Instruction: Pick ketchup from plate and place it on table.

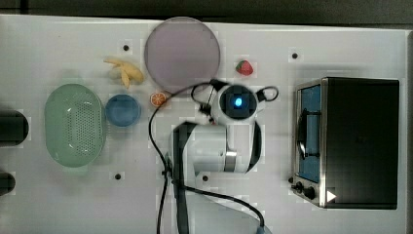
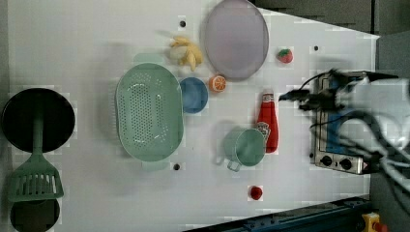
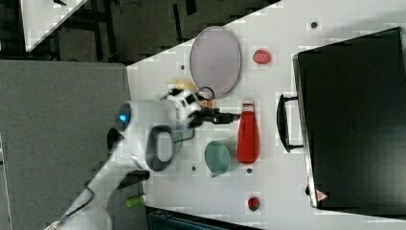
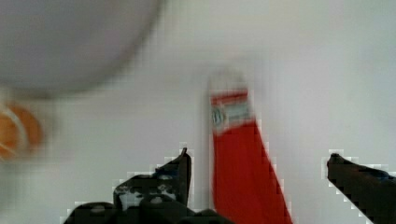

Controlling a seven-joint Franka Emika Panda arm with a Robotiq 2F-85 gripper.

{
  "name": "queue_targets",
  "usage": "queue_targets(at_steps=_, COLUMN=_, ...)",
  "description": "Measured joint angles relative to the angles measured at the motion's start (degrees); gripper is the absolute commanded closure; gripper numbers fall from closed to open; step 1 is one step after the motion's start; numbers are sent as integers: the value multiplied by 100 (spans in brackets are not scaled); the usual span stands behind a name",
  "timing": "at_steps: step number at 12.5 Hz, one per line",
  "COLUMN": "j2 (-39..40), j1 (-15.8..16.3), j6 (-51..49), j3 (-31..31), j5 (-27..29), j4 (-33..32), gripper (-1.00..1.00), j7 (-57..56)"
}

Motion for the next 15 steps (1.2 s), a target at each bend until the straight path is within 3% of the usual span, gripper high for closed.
queue_targets(at_steps=7, j2=-470, j1=22, j6=-2335, j3=270, j5=8, j4=2501, gripper=-100, j7=1979)
queue_targets(at_steps=11, j2=-521, j1=136, j6=-3815, j3=370, j5=-29, j4=3615, gripper=-100, j7=2322)
queue_targets(at_steps=15, j2=-519, j1=136, j6=-4795, j3=388, j5=-33, j4=4331, gripper=-100, j7=2373)
